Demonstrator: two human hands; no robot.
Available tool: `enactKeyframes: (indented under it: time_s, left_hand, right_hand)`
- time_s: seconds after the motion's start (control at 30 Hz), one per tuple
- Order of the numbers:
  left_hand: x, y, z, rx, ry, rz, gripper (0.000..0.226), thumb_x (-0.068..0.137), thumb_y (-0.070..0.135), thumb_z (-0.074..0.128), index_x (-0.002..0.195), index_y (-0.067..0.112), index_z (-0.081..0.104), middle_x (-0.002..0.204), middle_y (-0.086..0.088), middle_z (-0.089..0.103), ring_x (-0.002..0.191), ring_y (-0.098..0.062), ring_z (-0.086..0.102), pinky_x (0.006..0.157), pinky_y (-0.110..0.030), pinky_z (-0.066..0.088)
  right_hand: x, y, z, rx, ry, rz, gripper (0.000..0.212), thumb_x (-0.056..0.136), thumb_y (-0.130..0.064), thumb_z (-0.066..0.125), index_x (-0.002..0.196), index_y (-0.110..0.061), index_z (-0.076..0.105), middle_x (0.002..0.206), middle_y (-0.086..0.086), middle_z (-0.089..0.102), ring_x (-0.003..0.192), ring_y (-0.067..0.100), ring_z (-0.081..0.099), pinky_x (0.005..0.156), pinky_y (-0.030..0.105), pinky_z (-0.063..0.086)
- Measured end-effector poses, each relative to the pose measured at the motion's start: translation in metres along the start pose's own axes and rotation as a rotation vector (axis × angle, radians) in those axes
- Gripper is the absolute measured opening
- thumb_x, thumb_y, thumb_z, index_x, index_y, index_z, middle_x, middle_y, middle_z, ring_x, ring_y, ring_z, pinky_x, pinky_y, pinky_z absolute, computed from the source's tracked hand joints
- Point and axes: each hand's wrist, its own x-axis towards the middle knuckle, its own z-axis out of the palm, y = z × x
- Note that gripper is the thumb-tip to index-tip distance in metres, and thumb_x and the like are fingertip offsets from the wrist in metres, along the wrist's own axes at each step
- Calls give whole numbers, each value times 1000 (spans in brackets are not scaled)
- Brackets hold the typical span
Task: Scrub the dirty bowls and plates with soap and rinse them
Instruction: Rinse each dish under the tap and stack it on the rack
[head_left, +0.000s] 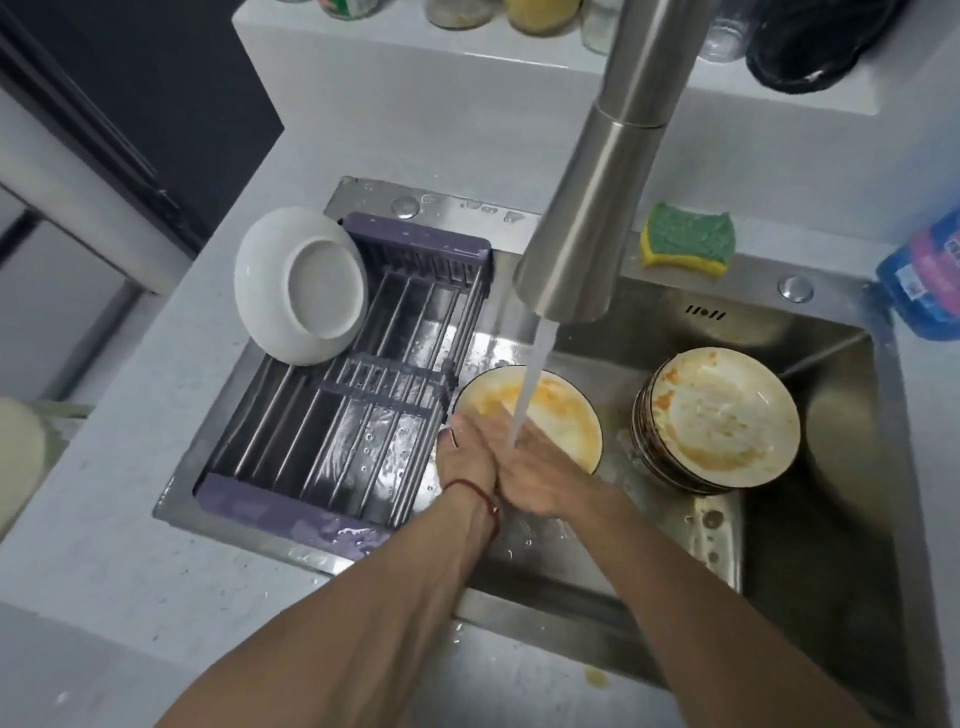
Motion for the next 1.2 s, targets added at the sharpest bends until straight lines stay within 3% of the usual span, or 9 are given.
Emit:
enactKeyframes:
  time_s: [0.1,0.27,0.5,0.7,0.8,0.9,0.97,1.1,1.2]
  left_hand:
    - [-12,10,-1,-45,-4,-27,59,107,58,32,131,8,53,119,-20,68,107,-35,69,99,-47,57]
    - [25,-54,12,-148,-11,-45,83,76,87,46,134,28,50,138,-13,62,122,-37,65,105,-56,52]
    - [-19,4,15,-83,-75,-17,53,106,54,43,151,26,45,145,-12,58,126,-34,61,108,-45,51]
    - [53,-75,11,-79,-146,-50,70,61,102,45,117,62,57,139,-4,66,119,-31,68,103,-55,53]
    - [4,-25,11,-139,-190,-129,54,95,72,48,129,31,59,115,-10,77,102,-30,75,98,-56,57]
    - [-10,11,12,-161,-209,-148,55,103,60,42,137,20,58,112,-17,77,100,-31,77,85,-46,63]
    - [0,15,7,-141,-222,-156,72,93,74,46,137,20,59,121,-17,74,103,-34,76,83,-47,64]
    - [26,-6,5,-22,-146,-55,122,40,108,51,135,33,63,125,-6,73,103,-33,74,90,-53,62]
    - [32,-20,1,128,-84,-30,141,29,115,35,137,29,64,128,-7,70,109,-34,71,97,-51,59]
  right_hand:
    - [-26,-1,-4,168,-50,-67,42,106,-44,27,145,-35,40,133,11,59,121,29,55,111,51,42]
    - [3,15,-13,-269,135,105,64,105,-46,2,164,-21,6,172,4,7,158,28,-3,127,54,2]
    - [-35,-17,0,-68,12,562,63,112,-37,19,159,3,7,169,23,-5,157,34,-4,128,49,7]
    - [-24,9,1,-156,150,582,65,105,-41,15,158,-4,25,165,19,23,152,35,19,124,50,18]
    - [-2,7,-11,-250,242,284,60,107,-44,25,160,-16,21,169,6,15,156,31,9,125,54,11]
    - [-16,-10,-25,-33,149,-20,40,110,-36,26,146,-28,41,149,-4,43,144,16,35,125,48,22]
    - [-47,-2,-24,-28,74,-171,29,105,-24,38,125,-19,59,129,2,59,124,14,50,118,45,34]
    - [-95,56,-24,-293,94,-289,40,98,-21,50,131,-2,62,153,10,50,151,22,33,119,44,36]
    - [-81,60,-26,-441,151,-115,55,96,-24,42,142,4,53,154,22,46,147,36,40,119,48,38]
